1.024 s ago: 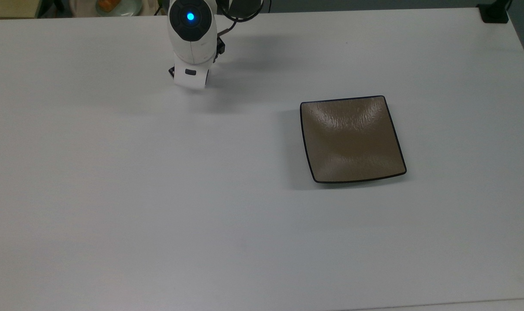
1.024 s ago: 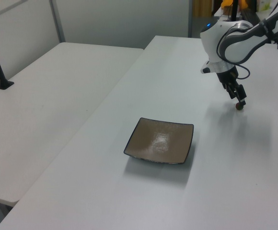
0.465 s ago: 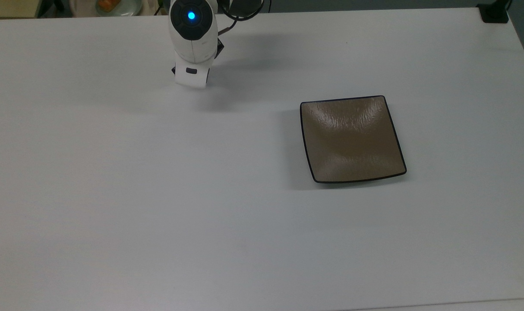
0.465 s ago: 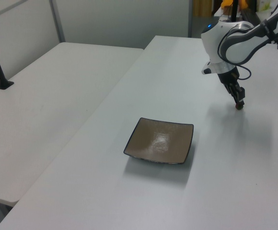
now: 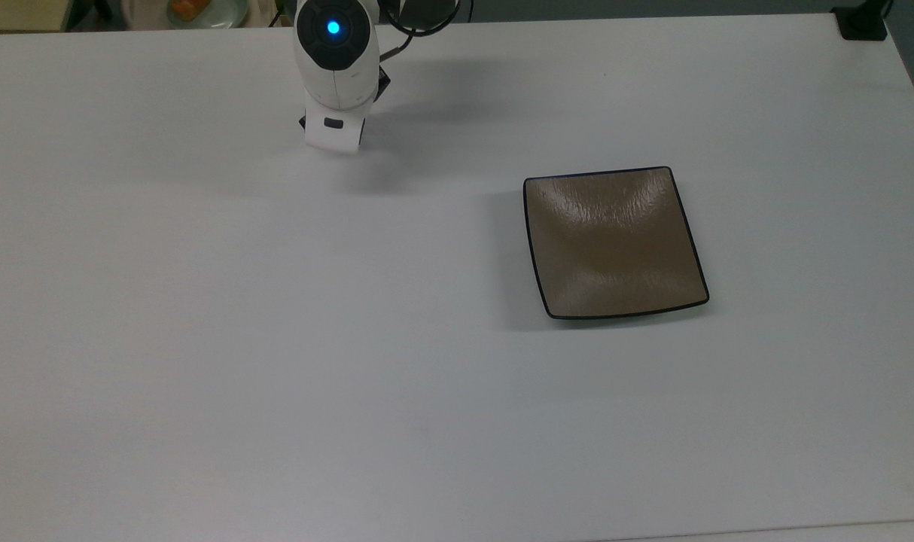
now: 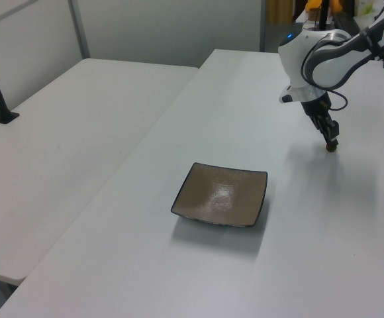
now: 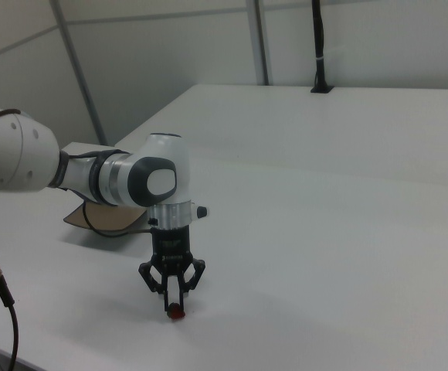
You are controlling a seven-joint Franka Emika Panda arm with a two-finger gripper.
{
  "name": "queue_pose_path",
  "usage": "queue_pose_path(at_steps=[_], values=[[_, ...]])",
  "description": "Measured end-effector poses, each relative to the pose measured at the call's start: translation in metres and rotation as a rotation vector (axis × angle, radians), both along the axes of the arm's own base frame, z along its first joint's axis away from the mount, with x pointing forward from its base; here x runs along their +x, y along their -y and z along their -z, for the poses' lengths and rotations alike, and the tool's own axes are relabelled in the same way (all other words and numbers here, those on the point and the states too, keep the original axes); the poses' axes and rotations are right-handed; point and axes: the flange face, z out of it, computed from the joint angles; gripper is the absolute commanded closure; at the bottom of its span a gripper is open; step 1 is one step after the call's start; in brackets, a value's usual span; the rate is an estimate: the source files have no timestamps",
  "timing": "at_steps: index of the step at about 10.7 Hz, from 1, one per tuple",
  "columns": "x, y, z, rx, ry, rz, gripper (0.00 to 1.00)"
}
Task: Strawberries on a ceramic plate
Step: 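Close the gripper on the red strawberry, then lift the strawberry and carry it over the brown square plate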
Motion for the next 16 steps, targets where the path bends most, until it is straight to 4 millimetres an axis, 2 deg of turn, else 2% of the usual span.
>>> queue_pose_path(at_steps=[2,4,6,9,11,13,14,16], values=[[0.001,-0.001,-0.009,0.002,0.016,-0.001,0.91],[0.005,-0.011,-0.036,0.006,0.057,-0.010,0.91],[0.015,-0.025,-0.085,-0.003,0.100,0.005,0.89],[0.035,-0.040,-0.170,0.028,0.182,0.052,0.89],[0.045,-0.051,-0.208,0.065,0.256,0.105,0.89],[0.049,-0.078,-0.231,0.092,0.305,0.119,0.89],[0.049,-0.097,-0.234,0.098,0.311,0.131,0.89],[0.055,-0.132,-0.225,0.099,0.332,0.159,0.89]])
